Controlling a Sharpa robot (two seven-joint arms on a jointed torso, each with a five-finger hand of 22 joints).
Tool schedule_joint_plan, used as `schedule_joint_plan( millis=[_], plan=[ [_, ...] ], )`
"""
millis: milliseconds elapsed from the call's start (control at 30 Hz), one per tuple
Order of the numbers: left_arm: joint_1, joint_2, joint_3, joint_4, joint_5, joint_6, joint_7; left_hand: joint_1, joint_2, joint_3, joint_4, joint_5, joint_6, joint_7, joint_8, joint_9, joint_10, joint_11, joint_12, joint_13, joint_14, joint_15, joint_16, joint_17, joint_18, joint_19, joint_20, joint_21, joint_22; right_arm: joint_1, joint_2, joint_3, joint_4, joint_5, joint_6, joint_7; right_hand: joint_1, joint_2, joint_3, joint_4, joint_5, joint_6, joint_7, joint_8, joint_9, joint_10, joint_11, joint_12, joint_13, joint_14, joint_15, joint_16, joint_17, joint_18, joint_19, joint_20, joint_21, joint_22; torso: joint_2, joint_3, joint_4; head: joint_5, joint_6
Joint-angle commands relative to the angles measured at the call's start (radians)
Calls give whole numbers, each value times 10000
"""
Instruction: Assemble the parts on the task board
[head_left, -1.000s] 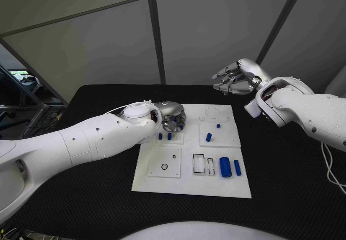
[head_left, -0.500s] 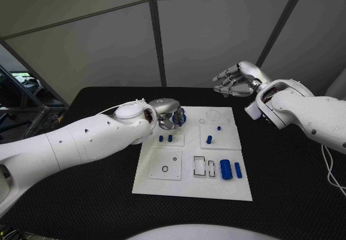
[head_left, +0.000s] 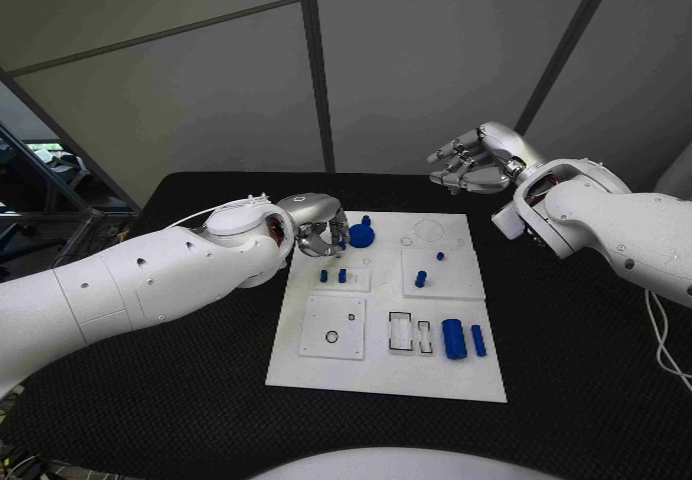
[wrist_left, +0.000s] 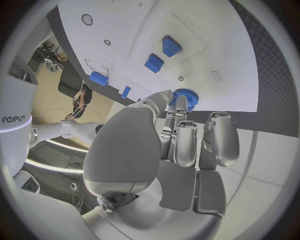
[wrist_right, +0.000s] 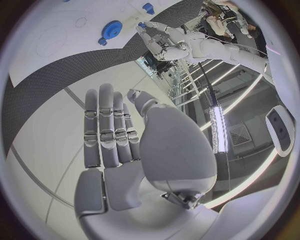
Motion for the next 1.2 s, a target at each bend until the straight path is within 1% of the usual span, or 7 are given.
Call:
schedule_joint_plan(
  millis=[33,267,600,700,933,1100,1200],
  plan=[
    [-12,-67,9,25,-6,295,-180,-132,-22,53,25,-62,103,-2,-60,3,99,-11,-52,1,356,51,51,-16,81,87,12,-58,425,16,7,4,-12,27,68,89,-63,23,53,-10,63,59,11,3,4,-32,9,-35,-11,62,-24,-47,12,110,45,25,-43,-15,1,7,-8,50,-20],
    [-78,-81,9,-104,-5,446,-215,-166,-35,49,28,-64,110,-7,-71,0,110,-13,-70,2,356,49,52,-18,84,83,13,-72,417,14,0,3,-10,27,77,85,-59,34,62,-17,65,65,11,8,5,-27,9,-36,-19,81,-25,-81,22,111,55,24,-55,-20,3,14,-31,95,-39],
    [-218,24,10,-339,-5,597,-197,-187,-46,48,25,-64,113,-13,-82,-3,117,-18,-88,3,355,48,51,-24,89,78,13,-93,405,14,-15,1,-5,27,78,79,-59,34,62,-17,65,65,11,8,5,-27,9,-36,-19,81,-25,-81,22,111,55,24,-55,-20,1,17,-33,81,-42],
    [-231,47,10,-392,-5,598,-197,-192,-48,48,25,-64,114,-14,-84,-3,119,-18,-91,3,354,48,50,-26,88,78,13,-90,407,13,-16,0,-3,27,77,80,-59,34,62,-17,65,65,11,8,5,-27,9,-36,-19,81,-25,-81,22,111,55,24,-55,-20,4,22,-24,83,-41],
    [-240,105,10,-466,-5,586,-187,-202,-53,47,24,-65,113,-16,-90,-5,122,-18,-99,3,354,47,51,-26,84,84,13,-71,421,13,-17,0,5,27,77,78,-59,34,62,-17,65,65,11,8,5,-27,9,-36,-19,81,-25,-81,22,111,55,24,-55,-20,10,11,-36,83,-28],
    [-242,144,10,-473,-5,538,-157,-204,-54,47,24,-65,112,-16,-91,-5,122,-19,-101,3,354,46,50,-28,83,85,13,-68,423,13,-19,0,8,27,74,77,-59,34,62,-17,65,65,11,8,5,-27,9,-36,-19,81,-25,-81,22,111,55,24,-55,-20,11,15,-36,75,-57],
    [-242,163,10,-470,-5,491,-133,-204,-54,47,24,-65,112,-16,-91,-5,122,-19,-101,3,354,46,50,-28,83,85,13,-68,423,13,-18,-1,8,27,73,77,-59,34,62,-17,65,65,11,8,5,-27,9,-36,-19,81,-25,-81,22,111,55,24,-55,-20,9,7,-29,63,-61]
  ],
)
